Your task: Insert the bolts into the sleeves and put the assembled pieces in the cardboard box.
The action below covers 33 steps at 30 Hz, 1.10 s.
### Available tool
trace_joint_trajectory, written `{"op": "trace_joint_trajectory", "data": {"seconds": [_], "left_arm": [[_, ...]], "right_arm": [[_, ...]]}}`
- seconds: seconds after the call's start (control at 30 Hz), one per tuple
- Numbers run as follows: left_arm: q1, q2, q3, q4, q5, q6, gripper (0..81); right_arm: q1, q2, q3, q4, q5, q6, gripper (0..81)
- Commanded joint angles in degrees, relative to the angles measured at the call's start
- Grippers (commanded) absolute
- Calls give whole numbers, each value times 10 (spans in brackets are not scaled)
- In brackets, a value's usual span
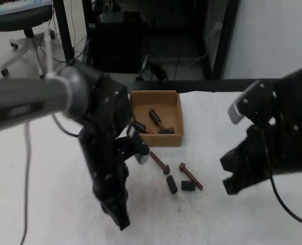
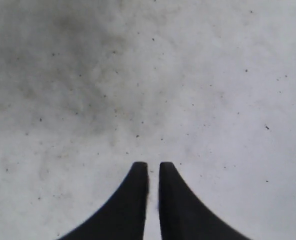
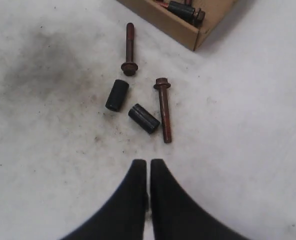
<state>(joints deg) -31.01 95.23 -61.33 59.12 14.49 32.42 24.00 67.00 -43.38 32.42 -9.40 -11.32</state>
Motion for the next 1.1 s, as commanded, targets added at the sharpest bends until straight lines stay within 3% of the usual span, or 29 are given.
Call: {"op": "trace_joint_trajectory", "data": {"seconds": [0.0, 0.2, 0.57, 1.07], "left_arm": [[1, -53, 30, -45, 1, -12, 3], [2, -179, 114, -141, -38, -74, 2], [4, -258, 142, -147, -150, -137, 2], [25, -258, 142, -174, -153, -149, 2]], "right_arm": [[1, 50, -41, -10, -9, -10, 120], [1, 155, -109, -10, 28, -62, 218], [1, 348, -250, -14, 91, -119, 221], [1, 431, -283, 13, 103, -170, 221]]}}
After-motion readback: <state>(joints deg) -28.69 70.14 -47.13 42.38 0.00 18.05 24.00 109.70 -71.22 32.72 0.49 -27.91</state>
